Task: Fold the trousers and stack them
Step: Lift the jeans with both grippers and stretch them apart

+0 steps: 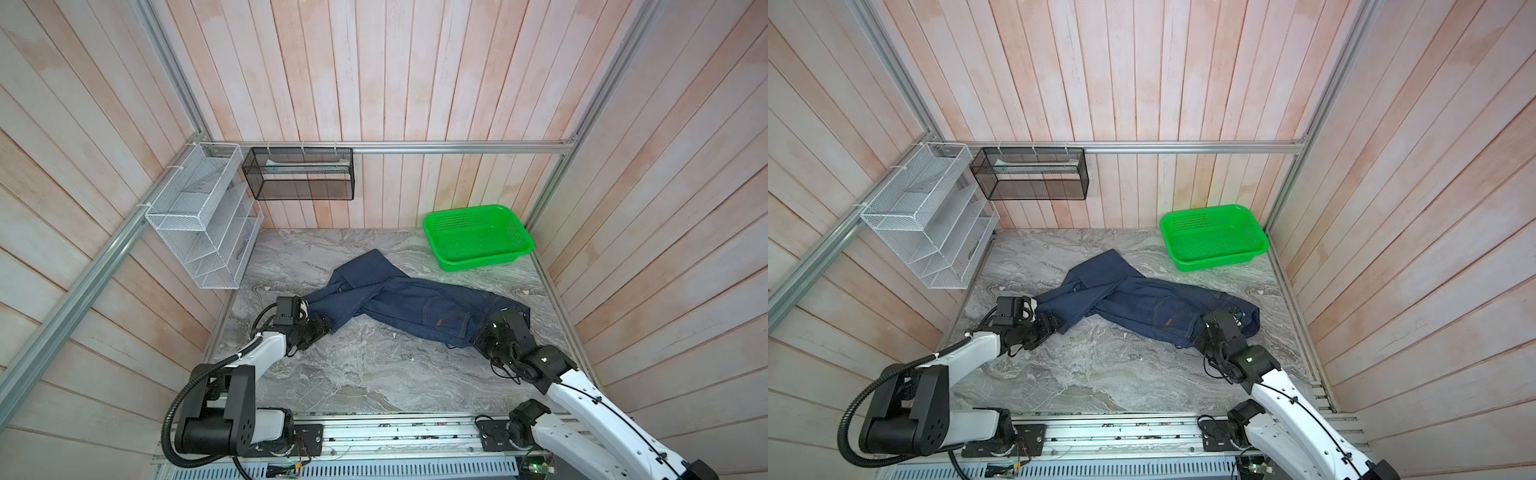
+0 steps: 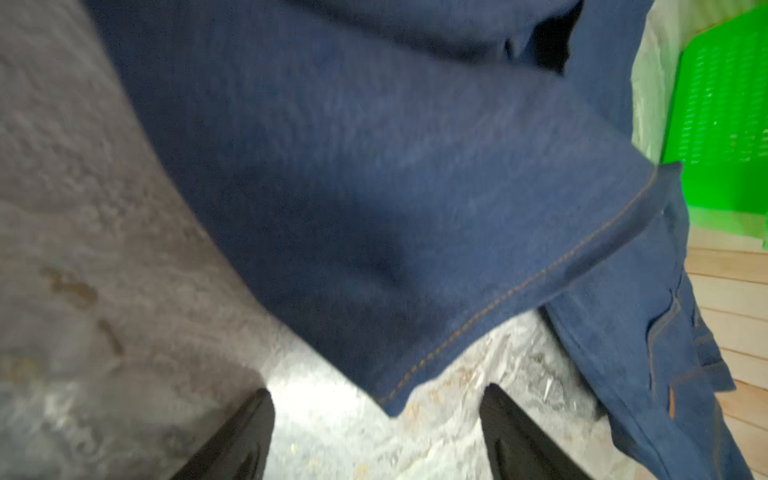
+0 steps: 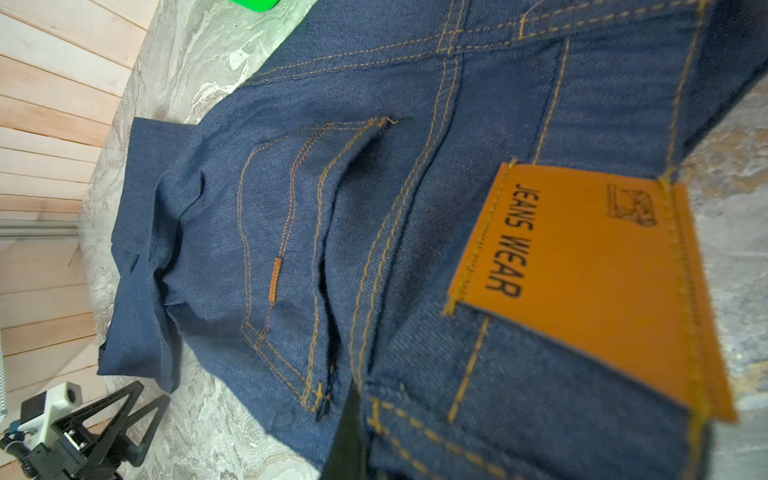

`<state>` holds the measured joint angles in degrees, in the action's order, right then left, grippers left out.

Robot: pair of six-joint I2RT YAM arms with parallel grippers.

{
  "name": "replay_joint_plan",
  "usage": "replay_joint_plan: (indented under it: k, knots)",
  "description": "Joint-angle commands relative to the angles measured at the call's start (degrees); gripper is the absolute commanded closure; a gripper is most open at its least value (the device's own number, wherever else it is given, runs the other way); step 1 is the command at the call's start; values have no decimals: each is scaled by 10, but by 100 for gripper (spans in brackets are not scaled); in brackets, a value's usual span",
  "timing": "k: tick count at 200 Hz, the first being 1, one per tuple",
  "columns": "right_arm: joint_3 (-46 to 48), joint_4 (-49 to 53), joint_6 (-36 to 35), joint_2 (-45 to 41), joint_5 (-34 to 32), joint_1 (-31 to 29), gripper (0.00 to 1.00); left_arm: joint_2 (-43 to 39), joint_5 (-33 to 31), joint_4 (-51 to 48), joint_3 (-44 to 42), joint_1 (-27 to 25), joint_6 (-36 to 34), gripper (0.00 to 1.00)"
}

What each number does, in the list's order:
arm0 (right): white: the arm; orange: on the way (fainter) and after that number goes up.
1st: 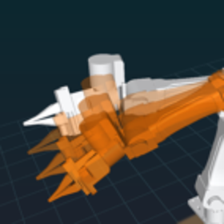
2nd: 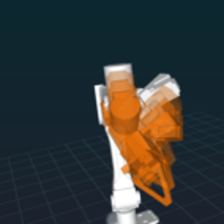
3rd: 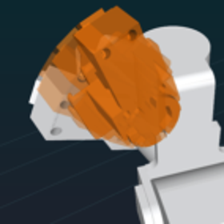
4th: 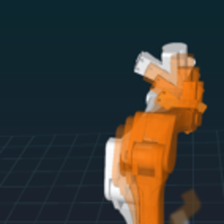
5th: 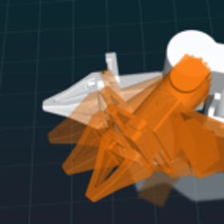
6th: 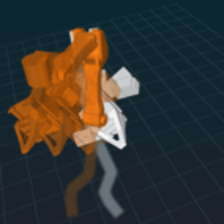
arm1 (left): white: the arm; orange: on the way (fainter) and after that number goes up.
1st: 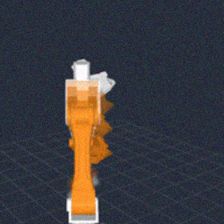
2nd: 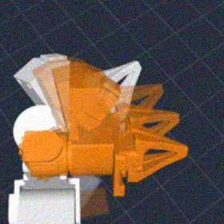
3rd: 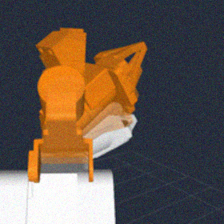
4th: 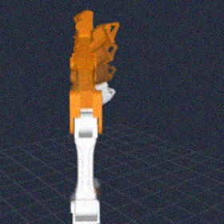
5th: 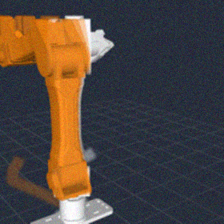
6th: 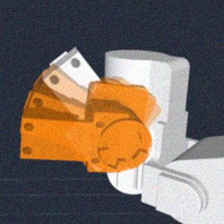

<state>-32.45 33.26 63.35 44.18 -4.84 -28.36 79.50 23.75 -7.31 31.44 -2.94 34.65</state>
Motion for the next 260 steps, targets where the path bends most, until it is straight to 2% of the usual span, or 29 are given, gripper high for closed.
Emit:
replay_joint_plan:
  k: [1,24,54,69,88,110,142,175,221,242,260]
  knots:
    - [-19,13,-9,-3,-3,0,100,38,5,50,-5,-5,31,26]
    - [-31,21,-11,-4,-3,0,100,62,17,71,6,-6,37,48]
    - [-70,35,-25,-4,-5,0,100,52,30,74,8,-4,37,100]
    - [-97,47,-31,-10,-7,0,100,-6,25,56,8,-2,38,100]
    - [-139,54,-51,-29,-2,0,100,-124,-7,-14,33,1,36,100]
    - [-192,55,-70,-53,1,0,100,-241,-59,-133,112,8,19,100]
    - [-298,97,-88,-57,-18,0,100,-318,-118,-281,251,18,-19,100]
    - [-416,129,-115,-50,-11,0,100,-349,-181,-380,394,21,-43,100]
    - [-570,139,-141,-49,22,1,100,-328,-257,-485,602,21,-79,100]
    - [-616,185,-149,-28,-26,0,100,-306,-262,-498,622,21,-91,100]
    - [-590,196,-149,-16,-90,0,100,-283,-236,-479,590,21,-93,100]
